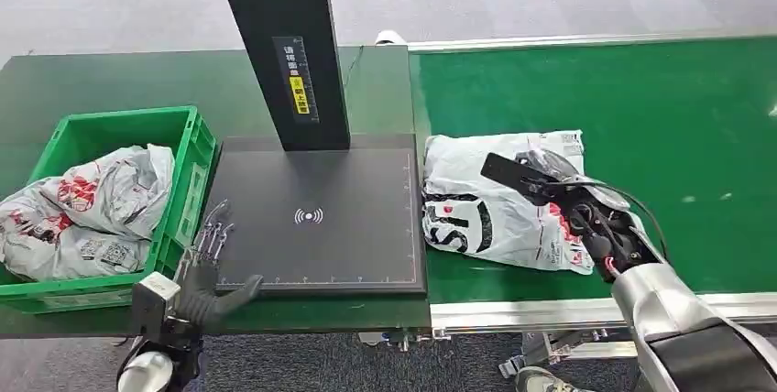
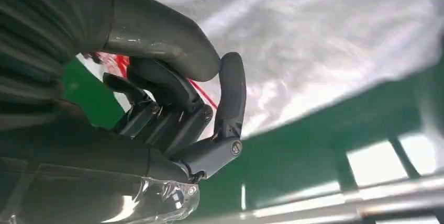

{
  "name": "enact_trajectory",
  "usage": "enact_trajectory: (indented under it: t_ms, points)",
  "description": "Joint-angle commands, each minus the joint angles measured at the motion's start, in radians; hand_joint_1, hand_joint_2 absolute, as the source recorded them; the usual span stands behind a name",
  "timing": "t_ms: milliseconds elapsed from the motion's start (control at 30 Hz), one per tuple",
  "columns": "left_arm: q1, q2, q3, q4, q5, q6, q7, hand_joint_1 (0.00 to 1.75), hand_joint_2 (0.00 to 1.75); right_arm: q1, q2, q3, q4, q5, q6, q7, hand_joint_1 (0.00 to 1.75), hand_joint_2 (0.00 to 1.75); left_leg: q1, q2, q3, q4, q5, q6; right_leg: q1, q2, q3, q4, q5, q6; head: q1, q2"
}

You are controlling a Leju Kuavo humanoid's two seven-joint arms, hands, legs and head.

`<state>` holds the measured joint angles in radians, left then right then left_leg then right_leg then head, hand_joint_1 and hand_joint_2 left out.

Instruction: Moved the parcel from conveyor to table for the left to box.

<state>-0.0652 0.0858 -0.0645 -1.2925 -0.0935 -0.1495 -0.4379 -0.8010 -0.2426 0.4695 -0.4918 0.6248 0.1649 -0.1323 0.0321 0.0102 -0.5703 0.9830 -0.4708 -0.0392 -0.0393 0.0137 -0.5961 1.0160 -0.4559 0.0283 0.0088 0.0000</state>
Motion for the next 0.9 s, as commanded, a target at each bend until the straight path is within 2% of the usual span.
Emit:
enact_trajectory:
  t_ms: [33, 100, 200, 300, 433, 533, 667, 767, 900]
  points:
    - [0.033, -0.007, 0.051, -0.023, -0.003, -0.005, -0.016, 0.0, 1.75, 0.005, 0.069, -0.139, -0.155, -0.1, -0.059, -0.042, 1.75, 1.75, 0.0, 0.001, 0.001, -0.001, -0.001, 0.002, 0.001, 0.001, 0.0, -0.001, 0.0, -0.003, 0.0, 0.0]
    - [0.033, -0.007, 0.056, -0.02, -0.004, -0.007, -0.025, 0.0, 1.75, 0.022, 0.075, -0.163, -0.207, -0.145, -0.08, -0.094, 1.75, 1.75, 0.0, 0.001, 0.002, -0.001, -0.001, 0.003, 0.001, 0.001, 0.001, -0.001, 0.0, -0.004, 0.0, 0.0]
    - [0.033, -0.006, 0.056, -0.019, -0.004, -0.007, -0.026, 0.0, 1.75, 0.019, 0.077, -0.161, -0.211, -0.143, -0.08, -0.093, 1.75, 1.75, 0.0, 0.0, 0.001, 0.0, 0.0, 0.002, 0.0, 0.0, 0.001, 0.0, 0.0, -0.002, 0.001, 0.0]
    - [0.018, -0.005, 0.053, 0.003, -0.005, -0.009, -0.039, 0.0, 1.75, 0.06, 0.085, -0.185, -0.321, -0.207, -0.125, -0.172, 1.75, 1.75, 0.0, 0.0, 0.003, -0.001, -0.001, 0.003, 0.001, -0.001, 0.002, -0.002, 0.0, -0.004, 0.0, 0.0]
    - [0.006, -0.004, 0.051, 0.016, -0.005, -0.009, -0.044, 0.0, 1.75, 0.073, 0.09, -0.185, -0.371, -0.224, -0.144, -0.184, 1.75, 1.75, 0.0, -0.001, 0.002, -0.001, 0.0, 0.003, 0.001, -0.001, 0.001, -0.001, 0.0, -0.004, 0.0, 0.0]
    - [0.0, -0.001, 0.045, 0.023, -0.003, -0.009, -0.053, 0.0, 1.75, 0.09, 0.095, -0.193, -0.426, -0.249, -0.217, -0.235, 1.75, 1.75, 0.0, -0.001, 0.001, -0.001, 0.0, 0.002, 0.0, -0.001, 0.0, 0.0, 0.0, -0.002, 0.0, 0.0]
    - [-0.013, -0.001, 0.041, 0.037, -0.002, -0.009, -0.057, 0.0, 1.75, 0.093, 0.089, -0.183, -0.432, -0.214, -0.279, -0.222, 1.75, 1.75, 0.0, -0.002, 0.001, -0.001, 0.0, 0.002, 0.0, -0.002, 0.001, 0.0, 0.0, -0.002, 0.0, 0.0]
    - [-0.029, -0.003, 0.035, 0.053, -0.002, -0.006, -0.058, 0.0, 1.75, 0.104, 0.094, -0.186, -0.458, -0.195, -0.349, -0.252, 1.75, 1.75, 0.0, -0.002, 0.001, -0.001, 0.0, 0.002, 0.001, -0.002, 0.001, -0.001, 0.0, -0.002, 0.0, 0.0]
    - [-0.042, 0.001, 0.031, 0.067, -0.001, -0.008, -0.06, 0.0, 1.75, 0.103, 0.093, -0.176, -0.47, -0.19, -0.347, -0.25, 1.75, 1.75, 0.0, -0.002, 0.002, -0.001, 0.0, 0.003, 0.001, -0.003, 0.002, -0.002, 0.0, -0.004, 0.0, 0.0]
